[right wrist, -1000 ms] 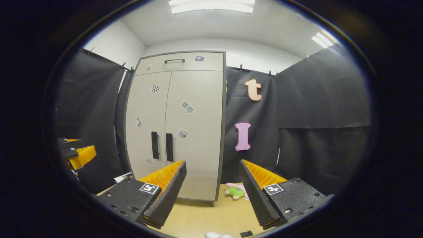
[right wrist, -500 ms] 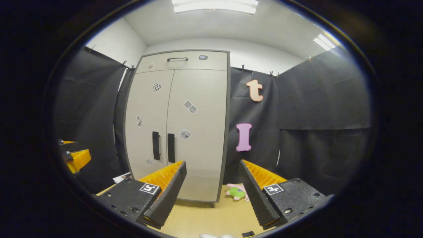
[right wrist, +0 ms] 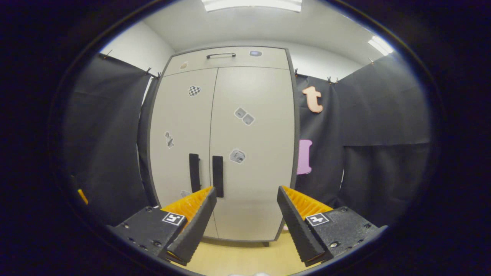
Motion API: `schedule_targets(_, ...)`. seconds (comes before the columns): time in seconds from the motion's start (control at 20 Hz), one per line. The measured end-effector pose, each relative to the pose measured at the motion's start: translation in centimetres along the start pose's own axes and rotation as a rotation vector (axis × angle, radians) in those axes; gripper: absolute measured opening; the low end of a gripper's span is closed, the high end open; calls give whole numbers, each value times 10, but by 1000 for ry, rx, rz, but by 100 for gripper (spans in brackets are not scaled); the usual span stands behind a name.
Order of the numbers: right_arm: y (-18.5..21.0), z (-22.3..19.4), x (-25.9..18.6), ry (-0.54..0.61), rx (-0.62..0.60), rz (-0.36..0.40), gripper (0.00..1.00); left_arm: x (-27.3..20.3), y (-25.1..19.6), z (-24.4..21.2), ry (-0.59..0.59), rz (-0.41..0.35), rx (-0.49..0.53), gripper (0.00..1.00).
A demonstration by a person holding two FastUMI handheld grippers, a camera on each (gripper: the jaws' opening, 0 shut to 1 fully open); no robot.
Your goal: Open the right door of the double-door shoe cabinet with the right hand, and open the left door with the left hand.
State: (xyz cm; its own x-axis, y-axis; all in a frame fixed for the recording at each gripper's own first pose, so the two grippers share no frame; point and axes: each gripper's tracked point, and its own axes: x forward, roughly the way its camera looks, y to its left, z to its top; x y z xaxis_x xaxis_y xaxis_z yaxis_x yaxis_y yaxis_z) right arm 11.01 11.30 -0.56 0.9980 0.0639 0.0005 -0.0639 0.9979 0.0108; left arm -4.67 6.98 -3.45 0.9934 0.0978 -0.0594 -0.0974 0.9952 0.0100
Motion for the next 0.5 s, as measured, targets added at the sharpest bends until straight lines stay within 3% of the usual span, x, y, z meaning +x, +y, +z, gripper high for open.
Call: schedule_targets(0.5, 61, -34, 149, 77, 2, 23, 96, -8, 43, -16, 54, 199, -13, 95)
